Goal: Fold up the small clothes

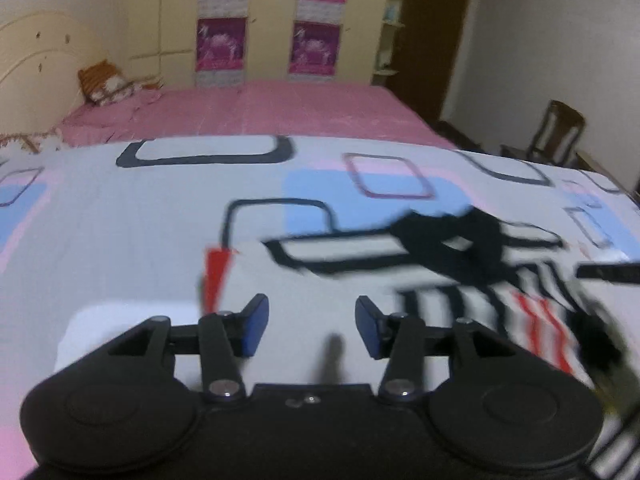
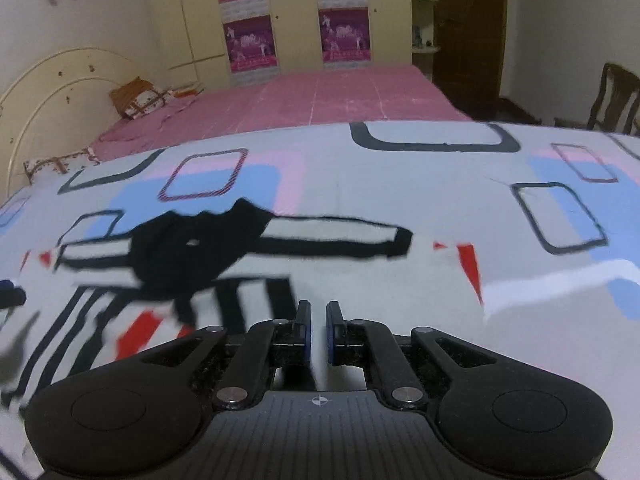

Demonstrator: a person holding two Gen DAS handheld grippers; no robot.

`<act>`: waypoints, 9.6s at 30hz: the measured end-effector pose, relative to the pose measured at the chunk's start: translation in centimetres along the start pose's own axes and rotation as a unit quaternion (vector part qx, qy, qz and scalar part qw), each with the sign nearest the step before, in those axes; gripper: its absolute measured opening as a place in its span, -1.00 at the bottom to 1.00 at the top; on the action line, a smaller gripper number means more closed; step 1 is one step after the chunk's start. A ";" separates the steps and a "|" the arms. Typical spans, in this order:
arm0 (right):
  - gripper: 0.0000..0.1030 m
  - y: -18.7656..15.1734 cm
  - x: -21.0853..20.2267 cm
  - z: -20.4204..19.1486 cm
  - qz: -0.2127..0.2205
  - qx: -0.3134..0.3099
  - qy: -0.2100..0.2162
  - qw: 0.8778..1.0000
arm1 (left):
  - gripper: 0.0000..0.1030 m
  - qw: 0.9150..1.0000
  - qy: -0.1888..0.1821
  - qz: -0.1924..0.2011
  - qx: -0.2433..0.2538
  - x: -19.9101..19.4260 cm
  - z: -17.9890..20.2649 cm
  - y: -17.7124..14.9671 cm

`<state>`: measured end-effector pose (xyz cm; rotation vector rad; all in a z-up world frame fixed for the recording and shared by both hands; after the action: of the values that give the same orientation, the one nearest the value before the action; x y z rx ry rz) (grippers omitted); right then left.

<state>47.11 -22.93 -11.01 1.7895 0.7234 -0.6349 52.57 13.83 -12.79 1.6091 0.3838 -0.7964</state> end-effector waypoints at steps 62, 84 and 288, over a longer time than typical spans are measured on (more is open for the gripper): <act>-0.23 -7.3 -3.5 -1.9 -0.032 -0.031 -0.034 0.998 | 0.16 0.997 0.026 -0.021 0.070 -3.6 6.0 -7.5; -0.40 -8.2 -4.5 -0.8 -0.004 0.004 0.009 1.000 | 0.17 0.996 0.045 -0.027 0.076 -3.6 6.5 -7.5; 0.31 0.9 -0.9 1.9 0.097 -0.088 -0.017 0.991 | 0.81 0.997 0.044 0.020 0.058 2.6 9.2 2.3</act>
<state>47.01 -25.08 -10.38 1.6579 0.5551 -0.4557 53.32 4.05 -13.09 1.7590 0.3735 -0.7299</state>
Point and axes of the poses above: each gripper's, at about its wrist camera, not at the fingertips, and x roughly the way its jaws point, z to its right, y to its top, the point moved 2 cm from there along x, roughly the way its jaws point, and after that the axes turned 10 degrees about x, right-handed, at the moved point
